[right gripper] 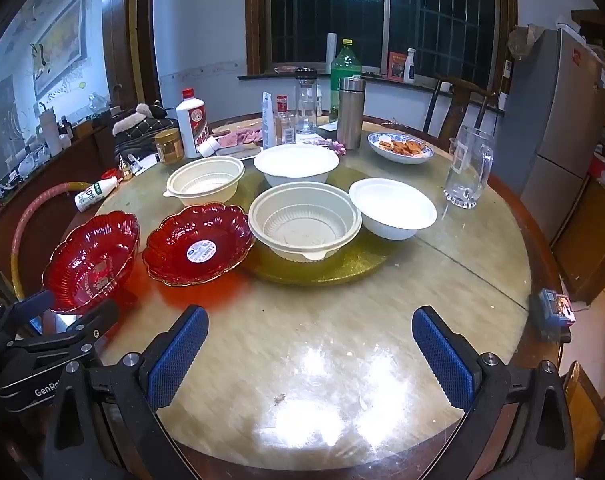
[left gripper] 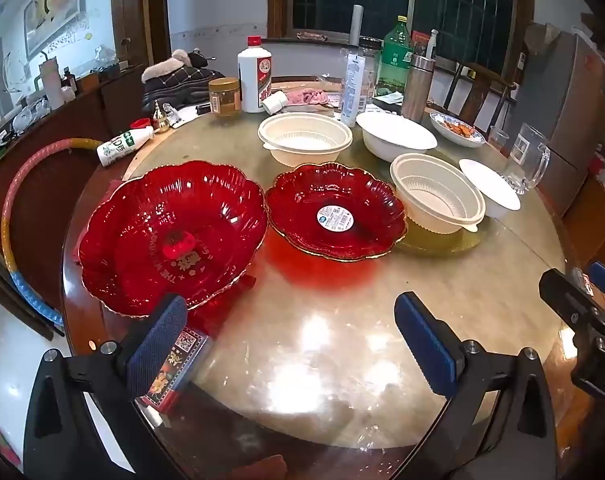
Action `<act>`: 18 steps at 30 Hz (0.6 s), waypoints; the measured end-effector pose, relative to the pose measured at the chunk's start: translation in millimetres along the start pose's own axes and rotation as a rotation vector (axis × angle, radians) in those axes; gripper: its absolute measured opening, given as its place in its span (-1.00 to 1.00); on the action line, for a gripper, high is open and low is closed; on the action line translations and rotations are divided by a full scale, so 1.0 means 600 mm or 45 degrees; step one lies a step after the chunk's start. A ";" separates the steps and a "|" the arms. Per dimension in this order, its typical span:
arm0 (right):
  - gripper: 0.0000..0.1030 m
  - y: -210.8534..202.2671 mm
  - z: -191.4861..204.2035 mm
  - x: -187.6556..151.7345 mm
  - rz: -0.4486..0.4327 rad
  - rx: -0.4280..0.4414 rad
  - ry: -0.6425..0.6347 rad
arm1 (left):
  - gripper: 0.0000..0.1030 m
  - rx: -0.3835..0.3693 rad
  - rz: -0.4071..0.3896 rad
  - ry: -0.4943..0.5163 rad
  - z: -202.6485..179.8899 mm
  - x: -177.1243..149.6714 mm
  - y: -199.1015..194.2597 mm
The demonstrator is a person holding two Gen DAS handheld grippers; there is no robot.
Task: Organize plates and bowls
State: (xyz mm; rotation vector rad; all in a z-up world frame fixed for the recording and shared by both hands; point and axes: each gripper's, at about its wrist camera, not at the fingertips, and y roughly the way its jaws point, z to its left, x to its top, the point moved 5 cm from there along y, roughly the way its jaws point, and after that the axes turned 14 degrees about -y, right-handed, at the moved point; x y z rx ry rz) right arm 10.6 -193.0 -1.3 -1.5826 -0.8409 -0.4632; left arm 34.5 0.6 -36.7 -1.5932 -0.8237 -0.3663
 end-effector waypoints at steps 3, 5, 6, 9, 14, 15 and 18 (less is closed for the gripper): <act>1.00 0.000 0.000 0.000 -0.001 0.002 -0.001 | 1.00 -0.021 -0.004 0.004 -0.003 -0.001 0.000; 1.00 0.001 0.001 0.000 -0.004 0.003 -0.001 | 1.00 -0.023 -0.003 0.008 -0.003 -0.005 0.000; 1.00 0.002 0.001 -0.001 -0.006 0.006 -0.001 | 1.00 -0.027 -0.002 0.006 -0.002 -0.007 0.000; 0.99 0.010 -0.002 -0.005 -0.002 0.006 -0.001 | 1.00 -0.031 -0.001 0.007 -0.003 -0.009 -0.004; 1.00 0.009 -0.001 -0.005 -0.005 0.008 -0.007 | 1.00 -0.049 0.014 0.014 -0.002 -0.008 0.002; 1.00 0.009 -0.001 -0.006 -0.007 0.007 -0.008 | 1.00 -0.053 0.012 0.017 -0.002 -0.008 0.002; 1.00 0.009 0.010 -0.003 0.004 -0.007 -0.015 | 1.00 -0.056 0.003 0.017 -0.001 -0.007 0.001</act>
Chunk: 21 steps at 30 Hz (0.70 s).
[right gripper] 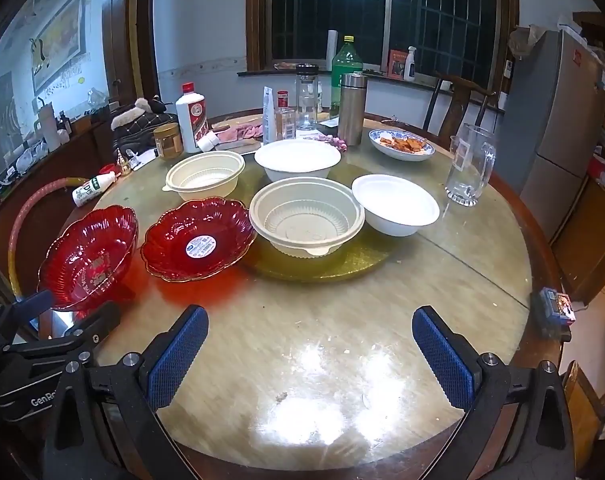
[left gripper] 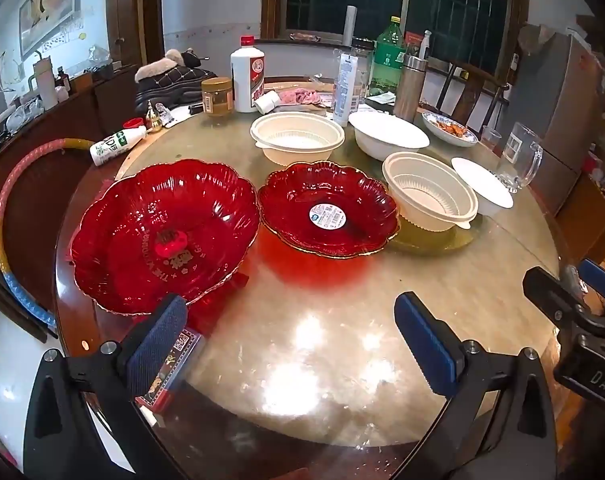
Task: Organize plates and bowls
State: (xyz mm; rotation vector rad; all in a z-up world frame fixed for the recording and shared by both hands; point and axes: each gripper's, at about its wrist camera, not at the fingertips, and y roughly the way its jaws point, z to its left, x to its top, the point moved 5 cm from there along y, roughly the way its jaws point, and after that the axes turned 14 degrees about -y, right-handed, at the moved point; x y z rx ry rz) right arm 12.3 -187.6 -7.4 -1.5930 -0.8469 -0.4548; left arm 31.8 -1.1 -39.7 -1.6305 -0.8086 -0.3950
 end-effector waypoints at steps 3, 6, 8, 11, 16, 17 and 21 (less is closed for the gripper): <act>1.00 0.001 0.001 0.000 -0.002 0.004 0.001 | 1.00 -0.005 0.000 0.000 0.000 0.000 0.000; 1.00 0.002 0.004 0.001 -0.002 0.003 -0.005 | 1.00 -0.013 0.005 0.007 -0.002 -0.001 -0.001; 1.00 0.001 0.006 0.001 -0.006 0.001 -0.012 | 1.00 -0.022 0.010 0.013 -0.004 -0.002 0.000; 1.00 0.000 0.005 0.001 -0.007 0.002 -0.012 | 1.00 -0.023 0.014 0.018 -0.005 -0.004 0.000; 1.00 -0.002 0.005 0.001 -0.009 -0.002 -0.010 | 1.00 -0.028 0.019 0.024 -0.007 -0.006 0.001; 1.00 -0.002 0.005 0.001 -0.008 -0.003 -0.010 | 1.00 -0.031 0.019 0.026 -0.007 -0.007 0.001; 1.00 -0.002 0.005 0.002 -0.008 0.002 -0.014 | 1.00 -0.032 0.017 0.028 -0.008 -0.008 0.000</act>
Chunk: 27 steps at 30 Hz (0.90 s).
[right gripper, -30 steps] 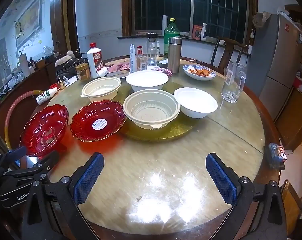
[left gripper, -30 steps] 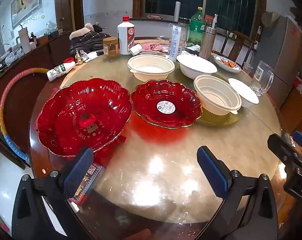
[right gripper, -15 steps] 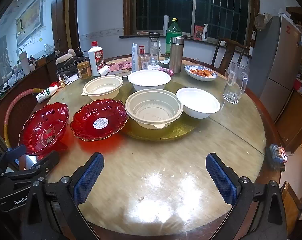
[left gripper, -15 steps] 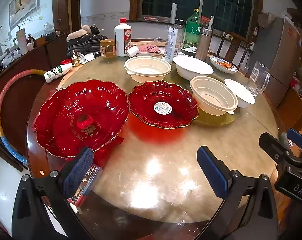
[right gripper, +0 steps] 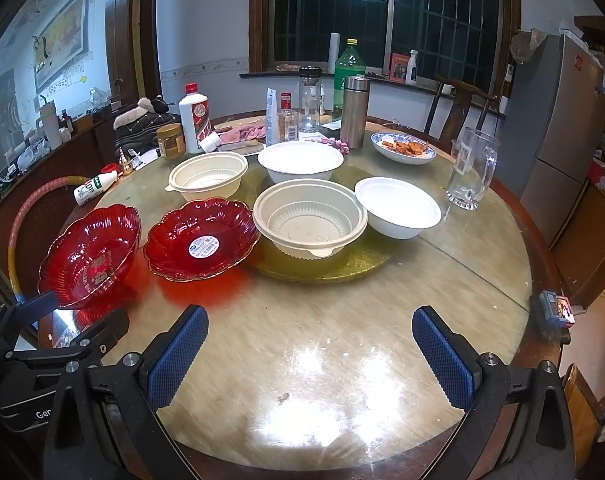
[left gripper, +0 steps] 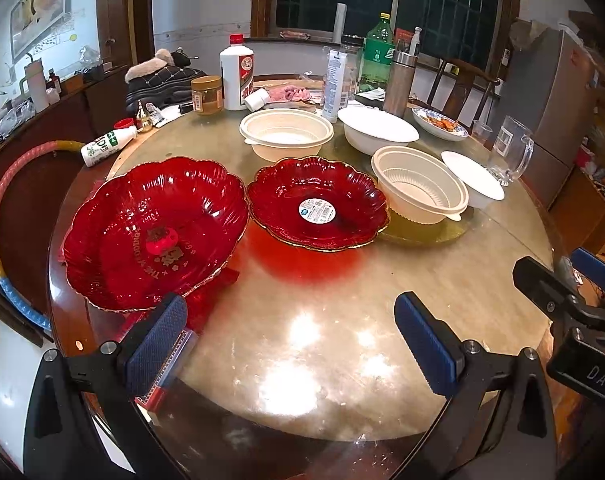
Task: Organize plates and bowls
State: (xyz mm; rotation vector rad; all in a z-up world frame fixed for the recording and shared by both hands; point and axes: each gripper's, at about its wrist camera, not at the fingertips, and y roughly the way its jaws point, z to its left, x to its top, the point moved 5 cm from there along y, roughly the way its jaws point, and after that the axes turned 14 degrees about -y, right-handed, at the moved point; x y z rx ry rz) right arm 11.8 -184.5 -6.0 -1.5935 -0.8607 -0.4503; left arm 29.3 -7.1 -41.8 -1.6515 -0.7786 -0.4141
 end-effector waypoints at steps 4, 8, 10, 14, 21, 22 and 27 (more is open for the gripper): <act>1.00 -0.002 0.001 0.000 -0.001 0.003 -0.002 | 1.00 0.006 0.005 0.000 0.000 -0.001 0.001; 1.00 -0.002 0.003 0.001 0.000 0.005 -0.002 | 1.00 0.005 0.007 0.001 0.000 -0.002 0.001; 1.00 -0.003 0.004 0.002 0.000 0.004 -0.006 | 1.00 0.004 0.006 0.004 0.000 -0.003 0.001; 1.00 -0.004 0.007 0.005 -0.002 0.003 -0.012 | 1.00 0.002 0.006 0.010 0.000 -0.004 0.000; 1.00 -0.002 0.010 0.006 -0.003 0.007 -0.014 | 1.00 0.006 0.006 0.014 0.000 -0.004 0.000; 1.00 -0.003 0.010 0.006 -0.004 0.005 -0.014 | 1.00 0.007 0.006 0.015 0.000 -0.004 -0.001; 1.00 -0.003 0.010 0.006 -0.004 0.005 -0.014 | 1.00 0.006 0.002 0.022 -0.002 -0.004 -0.002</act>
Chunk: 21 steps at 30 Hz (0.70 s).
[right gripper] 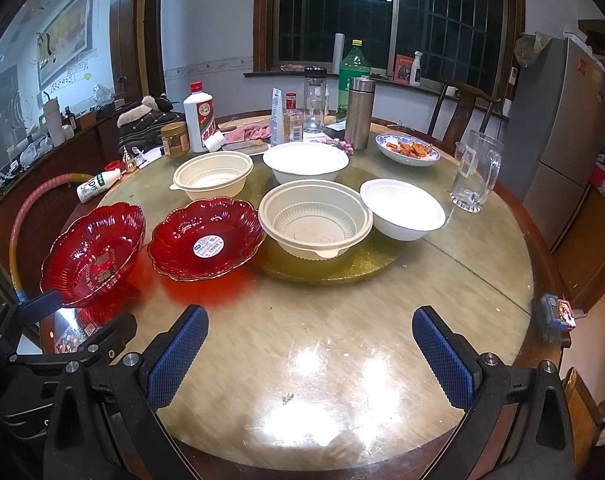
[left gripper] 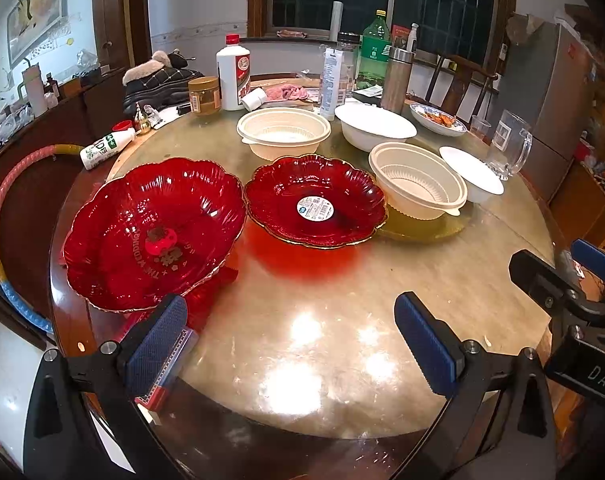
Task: Organize plates and bowls
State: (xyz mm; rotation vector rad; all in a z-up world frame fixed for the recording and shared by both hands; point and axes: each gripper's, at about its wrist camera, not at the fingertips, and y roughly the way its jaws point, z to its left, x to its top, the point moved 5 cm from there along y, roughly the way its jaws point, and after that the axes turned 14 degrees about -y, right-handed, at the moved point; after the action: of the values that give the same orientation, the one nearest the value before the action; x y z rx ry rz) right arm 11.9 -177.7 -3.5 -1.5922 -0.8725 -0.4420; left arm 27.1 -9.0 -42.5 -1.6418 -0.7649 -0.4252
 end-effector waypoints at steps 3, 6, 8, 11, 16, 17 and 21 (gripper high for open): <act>1.00 0.000 0.000 0.000 0.000 0.002 0.000 | 1.00 0.000 -0.001 0.004 -0.001 -0.001 -0.001; 1.00 0.001 0.001 0.001 -0.001 0.003 0.000 | 1.00 0.002 -0.005 0.008 -0.002 -0.001 -0.003; 1.00 0.000 0.000 0.001 -0.002 0.003 0.000 | 1.00 0.001 -0.006 0.007 -0.003 -0.001 -0.005; 1.00 0.000 0.001 0.002 -0.003 0.002 -0.001 | 1.00 0.001 -0.007 0.008 -0.003 -0.001 -0.006; 1.00 -0.001 0.001 0.001 -0.004 0.004 0.002 | 1.00 0.000 -0.006 0.009 -0.003 -0.001 -0.007; 1.00 -0.002 0.000 0.001 -0.004 0.003 0.003 | 1.00 -0.001 -0.006 0.010 -0.003 -0.001 -0.007; 1.00 -0.004 0.001 0.002 -0.005 0.003 0.003 | 1.00 -0.002 -0.006 0.010 -0.004 -0.001 -0.008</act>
State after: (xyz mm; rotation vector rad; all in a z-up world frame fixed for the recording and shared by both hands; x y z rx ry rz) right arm 10.8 -176.7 -1.5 -1.5875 -0.8741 -0.4453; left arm 23.8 -11.0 -38.7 -1.6392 -0.7629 -0.4352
